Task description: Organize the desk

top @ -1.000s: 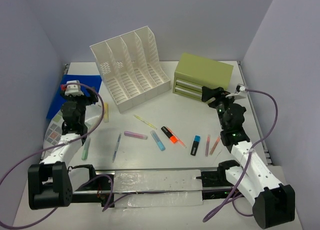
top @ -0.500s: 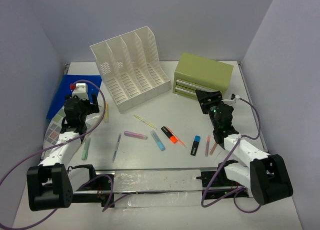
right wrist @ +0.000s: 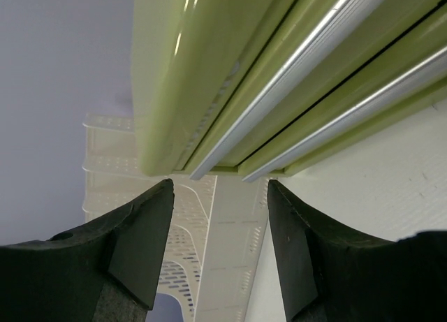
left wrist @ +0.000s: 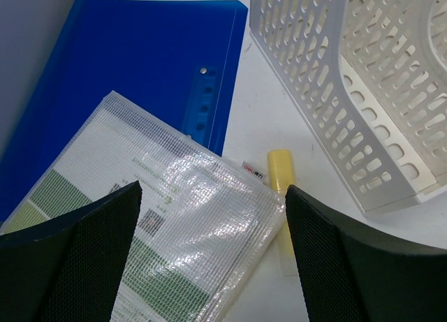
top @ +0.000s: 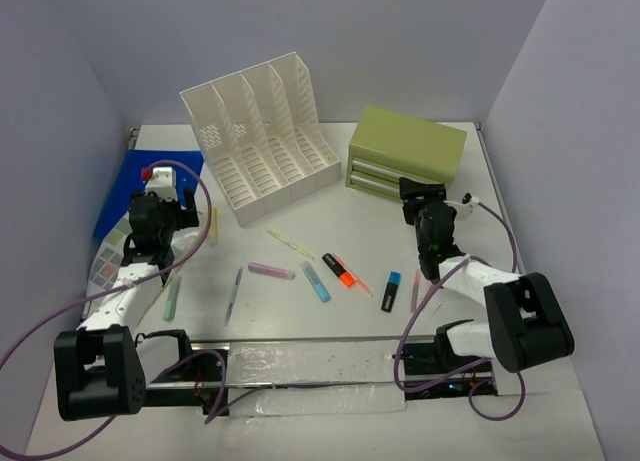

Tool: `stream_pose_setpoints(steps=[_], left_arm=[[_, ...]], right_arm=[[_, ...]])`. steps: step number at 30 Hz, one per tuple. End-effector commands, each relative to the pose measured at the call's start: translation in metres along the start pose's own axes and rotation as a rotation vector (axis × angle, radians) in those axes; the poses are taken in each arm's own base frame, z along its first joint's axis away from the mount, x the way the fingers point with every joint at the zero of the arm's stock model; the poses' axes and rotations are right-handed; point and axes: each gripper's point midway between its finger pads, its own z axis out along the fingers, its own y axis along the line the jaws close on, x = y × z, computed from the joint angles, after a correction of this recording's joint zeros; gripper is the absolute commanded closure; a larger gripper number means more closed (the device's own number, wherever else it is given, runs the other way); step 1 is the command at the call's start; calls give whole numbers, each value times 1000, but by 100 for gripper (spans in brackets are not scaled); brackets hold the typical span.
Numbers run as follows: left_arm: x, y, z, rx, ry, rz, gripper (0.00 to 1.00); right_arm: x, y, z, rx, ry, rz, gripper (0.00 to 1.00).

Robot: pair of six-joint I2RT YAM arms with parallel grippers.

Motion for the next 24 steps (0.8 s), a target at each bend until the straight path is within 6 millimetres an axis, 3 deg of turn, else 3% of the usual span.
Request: stream_pose_setpoints(steps=[1, 9, 24], left_arm=[[-12, 1, 1, 11, -22, 7, 10], [-11, 0, 2, 19, -17, 2, 10], [-11, -4, 2, 61, -9, -12, 10]], right_arm=[[-16, 31, 12, -71, -83, 48, 37], [-23, 20, 23, -36, -124, 33, 38], [-26, 19, 38, -58, -154, 69, 46]])
